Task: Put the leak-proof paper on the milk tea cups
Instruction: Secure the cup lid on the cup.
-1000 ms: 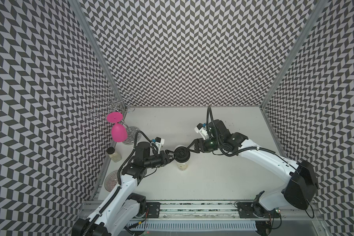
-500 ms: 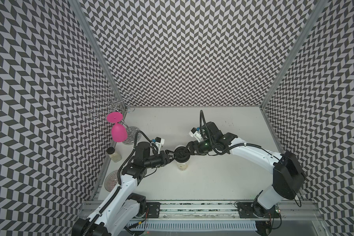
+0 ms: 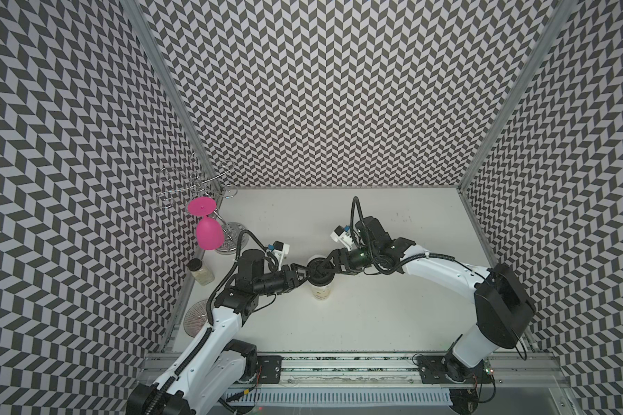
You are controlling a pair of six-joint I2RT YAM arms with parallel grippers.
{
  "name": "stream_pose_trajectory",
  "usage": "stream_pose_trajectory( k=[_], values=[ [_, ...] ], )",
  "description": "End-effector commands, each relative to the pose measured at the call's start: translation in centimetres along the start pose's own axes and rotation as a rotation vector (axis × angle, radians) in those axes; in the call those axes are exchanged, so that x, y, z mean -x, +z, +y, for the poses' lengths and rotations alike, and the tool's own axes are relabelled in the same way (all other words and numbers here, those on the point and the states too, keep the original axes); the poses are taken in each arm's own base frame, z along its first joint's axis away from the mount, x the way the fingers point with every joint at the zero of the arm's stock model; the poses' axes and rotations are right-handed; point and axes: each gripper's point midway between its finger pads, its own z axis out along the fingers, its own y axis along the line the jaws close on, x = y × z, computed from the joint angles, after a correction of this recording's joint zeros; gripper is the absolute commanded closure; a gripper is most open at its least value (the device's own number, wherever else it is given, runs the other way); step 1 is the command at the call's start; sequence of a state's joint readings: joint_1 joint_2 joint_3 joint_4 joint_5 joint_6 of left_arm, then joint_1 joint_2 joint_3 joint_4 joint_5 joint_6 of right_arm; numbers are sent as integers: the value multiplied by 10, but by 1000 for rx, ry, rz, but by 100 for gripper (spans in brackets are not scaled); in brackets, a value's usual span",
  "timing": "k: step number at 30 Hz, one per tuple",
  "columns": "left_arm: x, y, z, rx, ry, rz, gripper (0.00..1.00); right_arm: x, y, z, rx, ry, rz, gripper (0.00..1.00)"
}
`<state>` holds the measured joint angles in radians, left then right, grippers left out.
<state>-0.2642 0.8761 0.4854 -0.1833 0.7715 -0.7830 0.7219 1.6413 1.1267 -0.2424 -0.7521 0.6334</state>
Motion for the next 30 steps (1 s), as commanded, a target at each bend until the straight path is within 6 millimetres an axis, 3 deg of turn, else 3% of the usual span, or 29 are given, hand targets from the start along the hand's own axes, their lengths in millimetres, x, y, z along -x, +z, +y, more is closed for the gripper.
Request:
stream_pose_trajectory(
  k=[1,11,18,24,30],
  values=[
    [-20,3,40,141,-106,42,43,-20,5,-29,-74,70,39,26],
    [2,-2,13,81,-57,-16,34,-23,6,-33,-80,79,40,26],
    [26,-16,-12,35,-12,-102,32,-24,6,-36,-86,82,40,27],
    [36,-32,-7,61,-46,-170,42,-24,6,-36,-86,83,38,27],
    [24,-26,3,60,-74,-111,45,-24,6,-36,-86,83,39,27]
  ],
)
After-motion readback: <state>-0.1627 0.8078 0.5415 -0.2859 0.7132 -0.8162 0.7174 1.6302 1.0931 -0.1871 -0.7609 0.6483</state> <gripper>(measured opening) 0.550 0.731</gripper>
